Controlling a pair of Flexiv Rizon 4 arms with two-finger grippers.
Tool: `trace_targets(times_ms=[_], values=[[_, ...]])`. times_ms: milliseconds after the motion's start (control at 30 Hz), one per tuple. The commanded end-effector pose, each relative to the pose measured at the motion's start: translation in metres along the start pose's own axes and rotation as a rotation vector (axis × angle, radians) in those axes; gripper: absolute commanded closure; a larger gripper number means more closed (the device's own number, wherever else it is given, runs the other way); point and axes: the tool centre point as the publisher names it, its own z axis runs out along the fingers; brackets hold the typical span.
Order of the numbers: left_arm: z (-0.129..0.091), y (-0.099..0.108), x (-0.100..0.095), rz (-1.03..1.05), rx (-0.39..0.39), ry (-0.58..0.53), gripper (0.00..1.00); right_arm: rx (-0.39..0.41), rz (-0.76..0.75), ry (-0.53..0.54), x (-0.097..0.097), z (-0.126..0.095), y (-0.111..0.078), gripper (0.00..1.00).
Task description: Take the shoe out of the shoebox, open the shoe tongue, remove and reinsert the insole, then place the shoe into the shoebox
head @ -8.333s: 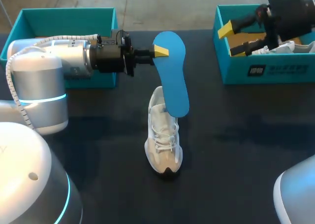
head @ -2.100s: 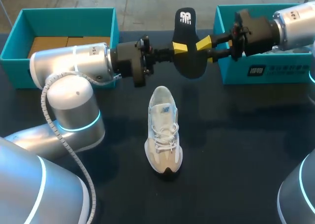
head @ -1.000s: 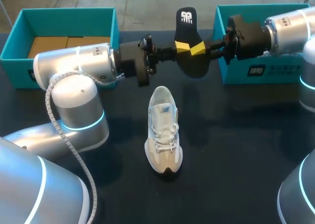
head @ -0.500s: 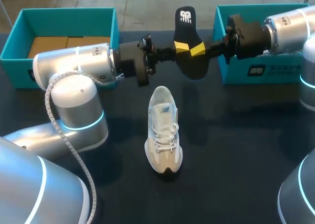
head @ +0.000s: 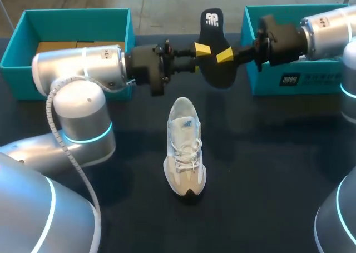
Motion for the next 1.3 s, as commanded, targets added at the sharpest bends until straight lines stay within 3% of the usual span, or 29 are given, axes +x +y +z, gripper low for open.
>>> trace_targets(times_ms=[33,300,433,667,767,800,1000,1300], values=[[-0.022,0.006,-0.001,-0.003,0.074,0.032,0.00,-0.041,-0.023,-0.047,0.006,-0.014,-0.012,1.00],[-0.046,0.013,0.001,-0.022,0.130,0.097,0.00,-0.035,-0.180,-0.089,0.013,-0.016,-0.006,1.00],[-0.060,0.011,0.005,-0.163,0.194,0.142,0.00,-0.019,-0.274,-0.117,0.013,-0.015,-0.001,1.00],[-0.081,0.014,0.018,-0.402,0.203,0.230,0.00,-0.014,-0.435,-0.186,0.016,-0.015,0.010,1.00],[-0.081,0.014,0.018,-0.402,0.203,0.230,0.00,-0.014,-0.435,-0.186,0.016,-0.015,0.010,1.00],[-0.091,0.019,0.027,-0.525,0.180,0.257,0.00,-0.006,-0.537,-0.197,0.019,-0.012,0.015,1.00],[-0.097,0.023,0.032,-0.605,0.150,0.262,0.00,-0.016,-0.708,-0.191,0.026,-0.007,0.021,1.00],[-0.097,0.023,0.032,-0.605,0.150,0.262,0.00,-0.028,-0.701,-0.208,0.027,-0.007,0.021,1.00]])
